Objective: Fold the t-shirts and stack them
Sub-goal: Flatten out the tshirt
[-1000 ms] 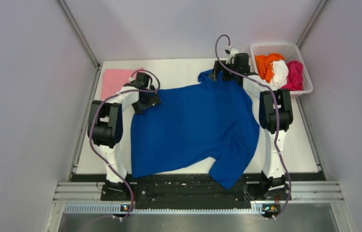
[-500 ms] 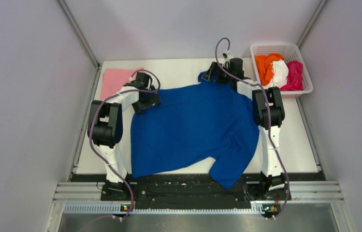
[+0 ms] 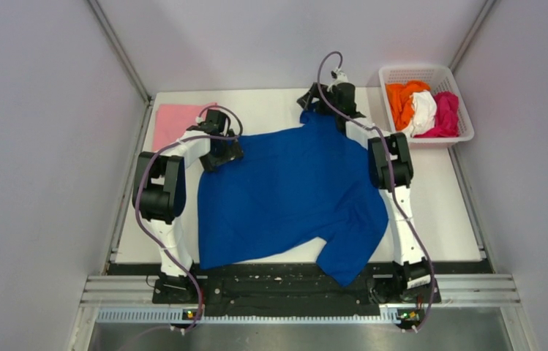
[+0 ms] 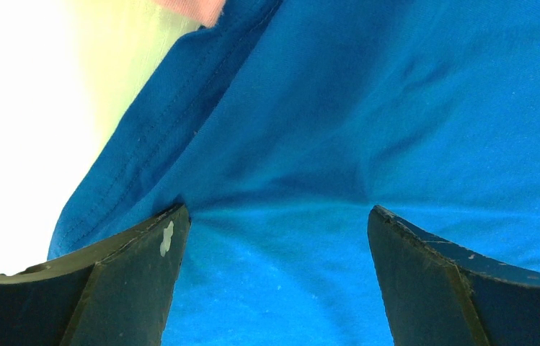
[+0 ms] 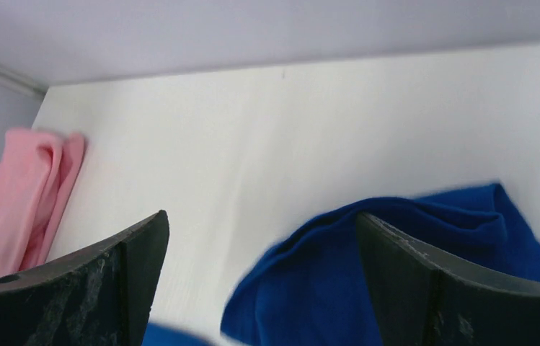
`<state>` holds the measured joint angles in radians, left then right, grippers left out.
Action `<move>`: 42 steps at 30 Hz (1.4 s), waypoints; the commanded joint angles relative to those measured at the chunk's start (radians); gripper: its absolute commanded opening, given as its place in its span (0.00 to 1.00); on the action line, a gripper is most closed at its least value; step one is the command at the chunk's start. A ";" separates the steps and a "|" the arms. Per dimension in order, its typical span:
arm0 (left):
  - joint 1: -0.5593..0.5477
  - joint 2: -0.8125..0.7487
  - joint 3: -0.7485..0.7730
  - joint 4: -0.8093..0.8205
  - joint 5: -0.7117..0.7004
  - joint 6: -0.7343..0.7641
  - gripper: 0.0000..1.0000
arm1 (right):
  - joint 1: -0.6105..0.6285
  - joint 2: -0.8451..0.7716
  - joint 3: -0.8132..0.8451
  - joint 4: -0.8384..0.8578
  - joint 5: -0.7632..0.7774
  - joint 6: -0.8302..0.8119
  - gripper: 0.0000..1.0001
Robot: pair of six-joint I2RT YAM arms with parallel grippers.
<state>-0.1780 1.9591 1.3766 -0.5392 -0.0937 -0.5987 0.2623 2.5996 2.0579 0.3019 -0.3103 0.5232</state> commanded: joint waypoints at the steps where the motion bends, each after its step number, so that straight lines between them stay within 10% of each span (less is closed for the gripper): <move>1: 0.010 -0.023 0.015 -0.025 -0.034 0.005 0.98 | 0.055 0.218 0.485 -0.013 0.169 0.074 0.99; 3: 0.010 -0.036 0.018 -0.020 -0.027 0.006 0.98 | 0.057 0.251 0.616 -0.089 0.199 0.063 0.99; 24: 0.008 -0.221 -0.147 0.034 0.043 -0.016 0.99 | 0.100 -0.742 -0.751 -0.236 0.336 -0.157 0.99; 42: 0.041 0.133 0.186 -0.015 0.088 -0.011 0.99 | -0.013 -0.679 -0.938 -0.269 0.368 -0.058 0.99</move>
<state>-0.1692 1.9900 1.4281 -0.5385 -0.0193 -0.6075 0.2901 1.8561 1.0805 0.0204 0.0589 0.4328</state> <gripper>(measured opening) 0.986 0.986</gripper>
